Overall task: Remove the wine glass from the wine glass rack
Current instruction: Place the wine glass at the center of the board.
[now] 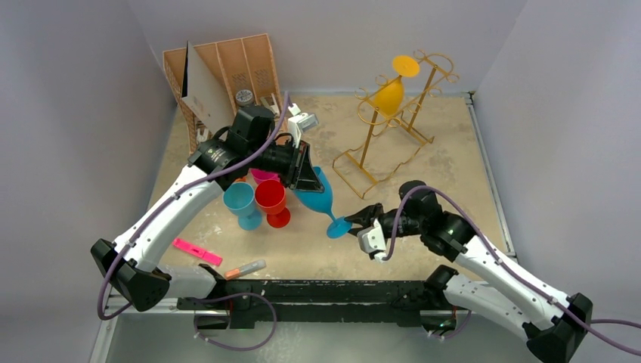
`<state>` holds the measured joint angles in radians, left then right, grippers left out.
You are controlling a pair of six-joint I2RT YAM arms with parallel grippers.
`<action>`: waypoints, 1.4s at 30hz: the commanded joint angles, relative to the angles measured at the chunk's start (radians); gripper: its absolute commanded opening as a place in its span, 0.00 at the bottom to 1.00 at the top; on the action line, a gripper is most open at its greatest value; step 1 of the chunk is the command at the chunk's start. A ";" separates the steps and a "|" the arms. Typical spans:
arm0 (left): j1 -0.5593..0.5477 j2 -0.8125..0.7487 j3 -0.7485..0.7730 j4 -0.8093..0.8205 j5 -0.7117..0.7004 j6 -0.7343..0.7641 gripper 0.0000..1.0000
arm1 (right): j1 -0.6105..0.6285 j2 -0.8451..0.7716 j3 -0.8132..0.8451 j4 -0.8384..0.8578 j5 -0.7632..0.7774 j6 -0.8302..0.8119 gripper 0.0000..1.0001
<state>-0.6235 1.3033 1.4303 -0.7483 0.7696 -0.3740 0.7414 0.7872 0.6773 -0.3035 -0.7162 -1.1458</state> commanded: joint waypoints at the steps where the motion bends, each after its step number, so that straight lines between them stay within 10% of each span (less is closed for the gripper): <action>1: -0.004 0.008 0.048 0.035 -0.029 -0.001 0.00 | 0.002 -0.029 -0.004 0.001 0.022 0.070 0.37; 13: -0.042 0.043 0.027 0.014 -0.296 0.000 0.00 | 0.001 -0.103 -0.026 0.297 0.265 0.599 0.49; 21: -0.180 0.144 0.034 -0.026 -0.707 0.037 0.00 | 0.001 -0.128 0.050 0.351 0.756 1.051 0.62; 30: -0.191 0.127 -0.111 0.186 -0.932 -0.038 0.00 | 0.002 -0.059 0.170 0.078 0.928 1.210 0.93; 42: -0.221 0.201 -0.168 0.182 -1.069 -0.075 0.00 | 0.001 -0.066 0.221 0.032 1.026 1.249 0.99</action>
<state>-0.8288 1.4975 1.2583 -0.5922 -0.2344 -0.4324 0.7406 0.7136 0.8246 -0.2401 0.2237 0.0769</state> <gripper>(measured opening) 0.021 0.987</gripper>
